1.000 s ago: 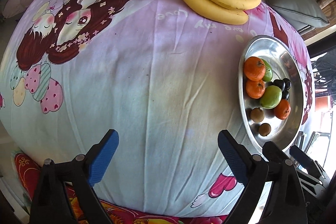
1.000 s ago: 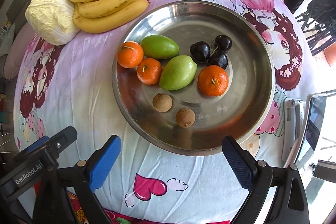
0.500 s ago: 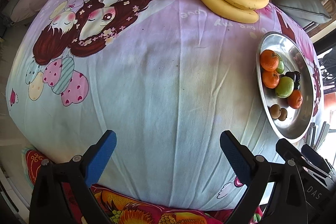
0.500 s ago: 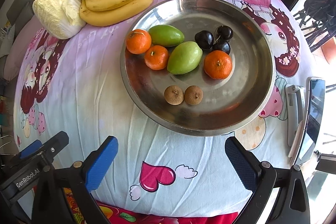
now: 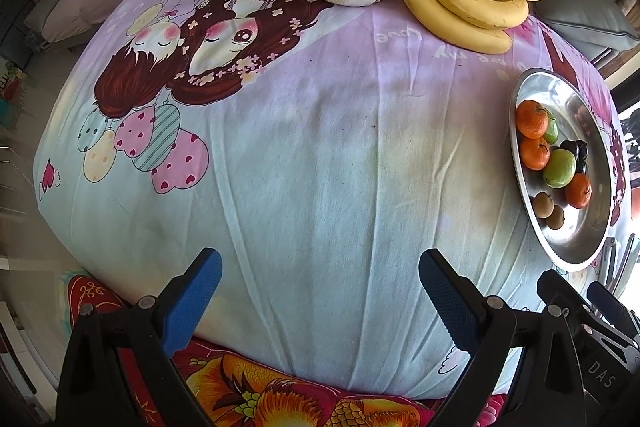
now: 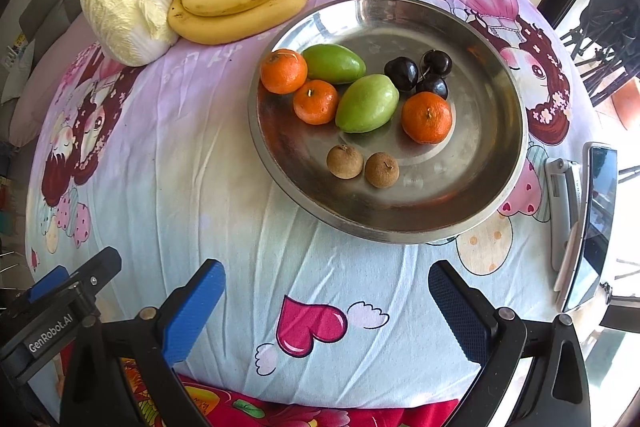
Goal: Organize fruits
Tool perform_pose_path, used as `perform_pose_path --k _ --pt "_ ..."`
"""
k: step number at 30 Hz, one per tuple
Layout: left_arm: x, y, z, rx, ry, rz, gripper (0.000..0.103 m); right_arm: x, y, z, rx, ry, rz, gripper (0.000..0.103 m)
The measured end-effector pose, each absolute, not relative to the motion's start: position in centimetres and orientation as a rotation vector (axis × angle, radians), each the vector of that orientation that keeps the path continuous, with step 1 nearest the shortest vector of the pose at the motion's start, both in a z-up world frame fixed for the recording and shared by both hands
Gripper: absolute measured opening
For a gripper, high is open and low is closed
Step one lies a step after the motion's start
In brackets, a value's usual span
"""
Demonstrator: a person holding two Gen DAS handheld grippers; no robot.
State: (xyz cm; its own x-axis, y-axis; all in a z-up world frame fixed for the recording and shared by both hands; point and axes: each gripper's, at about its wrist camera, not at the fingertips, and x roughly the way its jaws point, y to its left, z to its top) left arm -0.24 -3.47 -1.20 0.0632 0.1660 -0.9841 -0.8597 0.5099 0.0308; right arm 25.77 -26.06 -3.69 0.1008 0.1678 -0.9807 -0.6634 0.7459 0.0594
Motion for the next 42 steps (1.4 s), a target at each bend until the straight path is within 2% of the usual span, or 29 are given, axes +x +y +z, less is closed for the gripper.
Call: perform_pose_path --k 15,42 --pt "0.0 -4.1 -2.3 -0.673 1.31 0.872 0.099 25.8 -26.5 -3.0 -0.402 1.271 0.637 0.103" --pt "0.5 -4.1 -3.8 -0.68 1.352 0.84 0.099 25.9 -26.6 -4.4 -0.417 1.27 0.631 0.103"
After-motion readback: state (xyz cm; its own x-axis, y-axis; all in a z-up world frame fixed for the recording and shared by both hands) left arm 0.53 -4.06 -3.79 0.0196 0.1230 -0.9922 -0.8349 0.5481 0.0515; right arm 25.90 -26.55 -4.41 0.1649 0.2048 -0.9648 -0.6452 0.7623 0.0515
